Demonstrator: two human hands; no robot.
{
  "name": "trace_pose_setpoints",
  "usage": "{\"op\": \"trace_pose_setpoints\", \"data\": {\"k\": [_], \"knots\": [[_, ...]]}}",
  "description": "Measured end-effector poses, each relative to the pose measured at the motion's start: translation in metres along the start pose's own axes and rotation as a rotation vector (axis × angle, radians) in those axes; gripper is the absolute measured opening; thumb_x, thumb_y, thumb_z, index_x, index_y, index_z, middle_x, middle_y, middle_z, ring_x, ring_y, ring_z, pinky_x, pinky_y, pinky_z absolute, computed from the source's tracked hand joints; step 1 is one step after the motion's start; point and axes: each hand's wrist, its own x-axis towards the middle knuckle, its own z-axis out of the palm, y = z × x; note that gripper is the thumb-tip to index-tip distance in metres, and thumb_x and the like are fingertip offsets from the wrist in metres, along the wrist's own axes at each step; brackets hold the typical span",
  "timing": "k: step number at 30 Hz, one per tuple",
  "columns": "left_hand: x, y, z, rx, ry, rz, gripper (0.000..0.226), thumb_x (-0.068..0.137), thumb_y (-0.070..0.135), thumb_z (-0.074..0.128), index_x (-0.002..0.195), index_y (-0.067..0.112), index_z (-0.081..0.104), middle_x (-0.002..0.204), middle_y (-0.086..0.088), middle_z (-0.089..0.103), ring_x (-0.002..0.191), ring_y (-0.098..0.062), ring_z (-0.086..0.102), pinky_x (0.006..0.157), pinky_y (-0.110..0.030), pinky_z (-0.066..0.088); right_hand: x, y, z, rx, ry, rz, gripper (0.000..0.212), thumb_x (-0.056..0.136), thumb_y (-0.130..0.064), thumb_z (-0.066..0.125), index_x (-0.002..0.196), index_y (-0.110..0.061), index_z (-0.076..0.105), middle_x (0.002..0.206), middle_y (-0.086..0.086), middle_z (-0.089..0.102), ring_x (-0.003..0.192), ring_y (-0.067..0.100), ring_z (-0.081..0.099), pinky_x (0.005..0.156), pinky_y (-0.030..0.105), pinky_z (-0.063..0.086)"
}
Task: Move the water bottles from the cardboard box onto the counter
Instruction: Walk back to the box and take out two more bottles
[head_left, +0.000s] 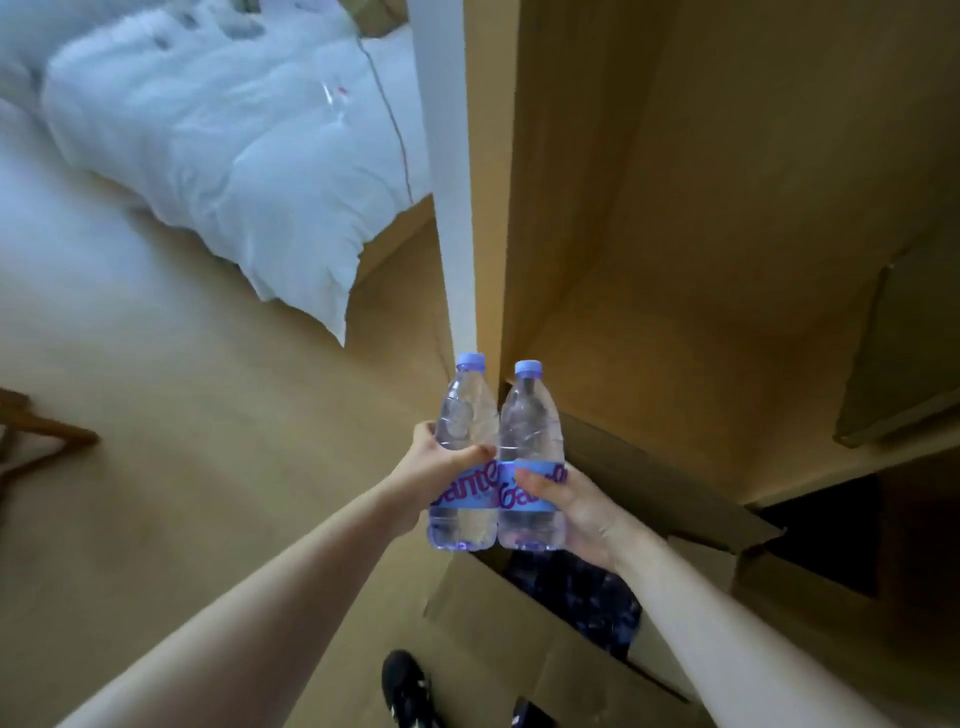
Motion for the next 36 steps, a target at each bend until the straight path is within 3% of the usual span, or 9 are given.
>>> {"op": "trace_pose_setpoints", "data": {"k": [4, 6, 11, 13, 17, 20, 27, 31, 36], "knots": [[-0.037, 0.019, -0.067, -0.075, 0.117, 0.047, 0.057, 0.076, 0.023, 0.078, 0.118, 0.014, 0.04, 0.104, -0.008, 0.064, 0.078, -0.016, 0.071, 0.061, -0.028, 0.057, 0.013, -0.025, 0.072, -0.068, 0.026, -0.093, 0.046, 0.085, -0.021, 0.065, 0.125, -0.001, 0.056, 0.109, 0.024, 0.067, 0.096, 0.041, 0.065, 0.088, 0.054, 0.051], [-0.055, 0.024, -0.102, -0.11, 0.186, 0.093, 0.052, 0.08, 0.019, 0.075, 0.12, 0.01, 0.042, 0.102, -0.008, 0.064, 0.077, -0.015, 0.069, 0.059, -0.024, 0.055, 0.023, -0.033, 0.116, -0.075, 0.004, -0.118, 0.049, 0.082, -0.022, 0.066, 0.124, -0.001, 0.053, 0.104, 0.026, 0.068, 0.086, 0.036, 0.065, 0.074, 0.044, 0.055], [-0.1, 0.037, -0.195, -0.146, 0.248, 0.215, 0.055, 0.076, 0.023, 0.082, 0.117, 0.006, 0.051, 0.11, -0.013, 0.066, 0.086, -0.012, 0.069, 0.064, -0.021, 0.055, 0.053, -0.046, 0.227, -0.124, -0.149, -0.137, 0.093, 0.049, -0.047, 0.09, 0.123, -0.003, 0.056, 0.108, 0.031, 0.064, 0.092, 0.042, 0.063, 0.075, 0.052, 0.054], [-0.115, 0.038, -0.232, -0.114, 0.255, 0.223, 0.062, 0.069, 0.025, 0.087, 0.118, 0.003, 0.055, 0.112, -0.017, 0.066, 0.094, -0.019, 0.069, 0.077, -0.03, 0.057, 0.069, -0.052, 0.262, -0.206, -0.184, -0.154, 0.085, 0.058, -0.045, 0.088, 0.125, -0.003, 0.055, 0.1, 0.02, 0.069, 0.087, 0.035, 0.068, 0.071, 0.045, 0.058], [-0.128, 0.027, -0.297, -0.182, 0.511, 0.172, 0.068, 0.068, 0.02, 0.087, 0.12, 0.006, 0.047, 0.114, -0.014, 0.064, 0.097, -0.022, 0.068, 0.085, -0.041, 0.057, 0.112, -0.057, 0.328, -0.362, -0.158, -0.159, 0.067, 0.073, -0.02, 0.08, 0.127, 0.002, 0.046, 0.106, 0.017, 0.066, 0.089, 0.029, 0.069, 0.066, 0.033, 0.056], [-0.134, 0.015, -0.336, -0.188, 0.662, 0.141, 0.07, 0.065, 0.024, 0.089, 0.116, 0.01, 0.043, 0.111, -0.01, 0.062, 0.099, -0.024, 0.066, 0.089, -0.047, 0.055, 0.135, -0.062, 0.377, -0.507, -0.125, -0.232, 0.068, 0.075, -0.019, 0.082, 0.125, -0.012, 0.037, 0.108, 0.004, 0.06, 0.087, 0.009, 0.064, 0.056, 0.015, 0.051], [-0.123, -0.001, -0.422, -0.109, 0.97, 0.047, 0.067, 0.068, 0.03, 0.085, 0.114, 0.02, 0.038, 0.103, 0.001, 0.057, 0.091, -0.02, 0.061, 0.083, -0.038, 0.054, 0.197, -0.067, 0.462, -0.75, -0.034, -0.43, 0.077, 0.072, -0.033, 0.082, 0.131, -0.026, 0.034, 0.115, 0.001, 0.056, 0.101, 0.019, 0.061, 0.087, 0.044, 0.055], [-0.091, 0.003, -0.48, -0.139, 1.009, 0.05, 0.067, 0.069, 0.029, 0.085, 0.114, 0.025, 0.036, 0.099, 0.005, 0.056, 0.083, -0.013, 0.058, 0.065, -0.028, 0.047, 0.253, -0.08, 0.5, -0.861, -0.032, -0.479, 0.077, 0.071, -0.038, 0.081, 0.132, -0.027, 0.034, 0.114, -0.003, 0.055, 0.097, 0.015, 0.06, 0.083, 0.04, 0.056], [-0.03, 0.034, -0.559, -0.188, 1.067, 0.052, 0.07, 0.07, 0.028, 0.084, 0.118, 0.025, 0.034, 0.099, 0.008, 0.053, 0.085, -0.012, 0.058, 0.07, -0.029, 0.048, 0.344, -0.123, 0.55, -0.949, -0.054, -0.538, 0.074, 0.072, -0.042, 0.079, 0.129, -0.032, 0.033, 0.11, -0.008, 0.054, 0.086, 0.007, 0.058, 0.064, 0.021, 0.048]]}}
